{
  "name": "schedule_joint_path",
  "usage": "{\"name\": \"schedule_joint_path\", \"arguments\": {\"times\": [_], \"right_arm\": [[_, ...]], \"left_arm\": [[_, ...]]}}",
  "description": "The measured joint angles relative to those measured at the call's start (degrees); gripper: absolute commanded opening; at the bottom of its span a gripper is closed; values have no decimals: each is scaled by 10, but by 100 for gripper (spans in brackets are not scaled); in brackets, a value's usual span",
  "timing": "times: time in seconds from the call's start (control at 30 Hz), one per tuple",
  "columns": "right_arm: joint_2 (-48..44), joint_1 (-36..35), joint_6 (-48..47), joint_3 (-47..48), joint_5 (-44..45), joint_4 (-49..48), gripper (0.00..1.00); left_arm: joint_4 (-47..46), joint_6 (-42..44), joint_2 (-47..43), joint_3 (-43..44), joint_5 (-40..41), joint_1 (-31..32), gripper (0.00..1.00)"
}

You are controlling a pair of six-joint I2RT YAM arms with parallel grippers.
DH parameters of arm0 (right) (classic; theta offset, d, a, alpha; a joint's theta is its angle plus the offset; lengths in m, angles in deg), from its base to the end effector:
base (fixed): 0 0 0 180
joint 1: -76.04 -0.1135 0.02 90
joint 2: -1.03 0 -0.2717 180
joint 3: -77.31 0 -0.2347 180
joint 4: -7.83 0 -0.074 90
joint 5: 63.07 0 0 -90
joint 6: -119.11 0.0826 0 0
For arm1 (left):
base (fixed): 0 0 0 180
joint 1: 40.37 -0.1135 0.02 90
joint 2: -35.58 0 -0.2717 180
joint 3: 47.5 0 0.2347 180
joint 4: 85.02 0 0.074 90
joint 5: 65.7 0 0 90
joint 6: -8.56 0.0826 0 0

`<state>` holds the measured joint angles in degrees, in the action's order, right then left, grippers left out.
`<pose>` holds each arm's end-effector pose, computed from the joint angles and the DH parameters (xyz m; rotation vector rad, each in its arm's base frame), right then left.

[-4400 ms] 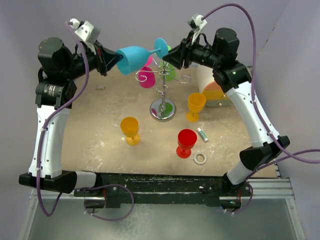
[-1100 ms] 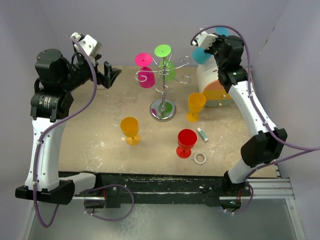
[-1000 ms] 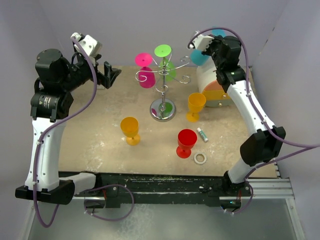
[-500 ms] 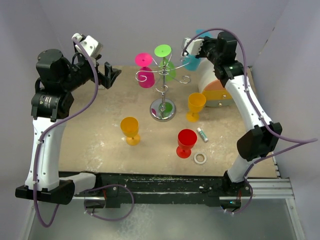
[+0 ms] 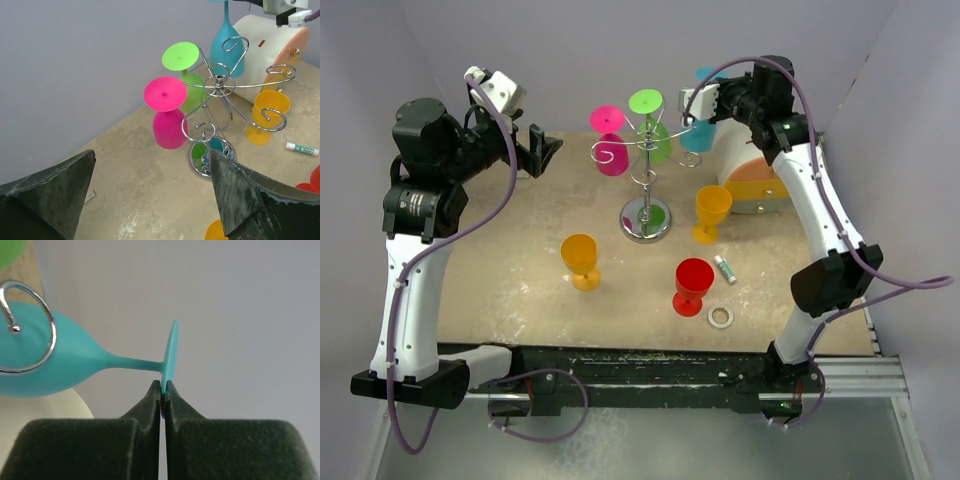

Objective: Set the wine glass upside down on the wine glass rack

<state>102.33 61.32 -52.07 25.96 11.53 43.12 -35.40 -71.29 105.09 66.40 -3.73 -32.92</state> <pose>0.4141 0.1315 0.4665 -1.4237 1.0095 -0.6306 0.2319 -0.0695 0.5188 0.6136 1.5472 -0.3701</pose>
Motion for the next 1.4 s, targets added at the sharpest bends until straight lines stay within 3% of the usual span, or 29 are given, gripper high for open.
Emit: {"name": "schedule_joint_path", "arguments": {"times": [0.63, 1.4], "right_arm": [[19, -7, -28, 30, -83, 71, 0], [44, -31, -63, 56, -114, 116, 0]], "left_arm": [[0, 1, 0, 0, 0, -1, 98], [-1, 1, -1, -6, 0, -3, 99]]}}
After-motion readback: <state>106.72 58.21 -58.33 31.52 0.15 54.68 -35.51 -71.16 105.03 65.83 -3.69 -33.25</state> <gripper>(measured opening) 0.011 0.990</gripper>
